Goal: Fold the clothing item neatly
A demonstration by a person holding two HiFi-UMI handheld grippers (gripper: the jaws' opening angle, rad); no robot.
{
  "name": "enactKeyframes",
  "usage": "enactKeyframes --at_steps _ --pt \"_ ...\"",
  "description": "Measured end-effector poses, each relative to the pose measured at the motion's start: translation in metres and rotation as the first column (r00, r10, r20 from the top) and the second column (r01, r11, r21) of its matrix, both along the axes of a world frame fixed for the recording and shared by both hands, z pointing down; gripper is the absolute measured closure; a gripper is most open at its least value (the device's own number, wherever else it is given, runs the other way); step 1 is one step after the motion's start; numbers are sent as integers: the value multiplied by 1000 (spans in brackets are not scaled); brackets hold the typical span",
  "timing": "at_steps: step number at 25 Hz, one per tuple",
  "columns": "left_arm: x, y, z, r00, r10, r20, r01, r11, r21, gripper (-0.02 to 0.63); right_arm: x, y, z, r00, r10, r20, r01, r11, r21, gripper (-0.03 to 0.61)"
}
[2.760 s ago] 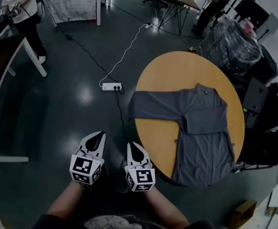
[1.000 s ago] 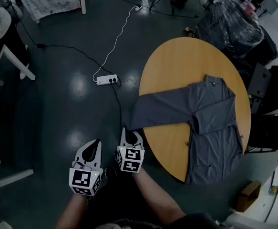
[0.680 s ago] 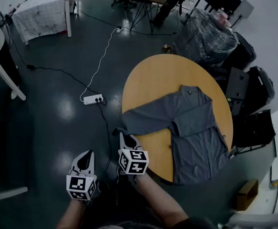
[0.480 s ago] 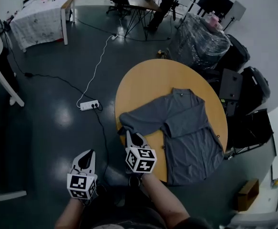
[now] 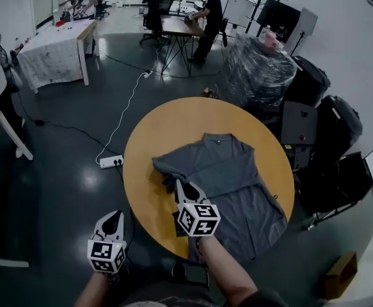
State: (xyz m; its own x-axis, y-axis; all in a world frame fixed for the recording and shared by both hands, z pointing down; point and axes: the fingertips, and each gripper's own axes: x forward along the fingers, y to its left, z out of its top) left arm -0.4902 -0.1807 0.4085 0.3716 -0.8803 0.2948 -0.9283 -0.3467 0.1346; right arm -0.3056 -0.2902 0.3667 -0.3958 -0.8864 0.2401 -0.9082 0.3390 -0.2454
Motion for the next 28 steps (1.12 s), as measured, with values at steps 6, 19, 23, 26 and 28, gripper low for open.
enactKeyframes --at_steps 6,19,23,26,28 --pt "74 -4 -8 998 -47 31 46 999 28 606 113 -14 4 999 27 36 -26 999 -20 560" --pt "146 -9 -20 996 -47 74 46 999 16 606 229 -30 68 989 113 95 -95 980 -177 560" --pt "164 -20 -14 1000 -17 23 17 1000 -3 606 238 -30 58 991 100 93 -83 982 -172 560" --pt "181 -34 -15 1000 29 -8 -29 1000 13 606 252 -40 44 994 92 55 -83 985 -152 560" --pt "187 -44 -15 998 46 -30 -46 999 17 606 260 -47 31 994 104 43 -97 986 -133 560"
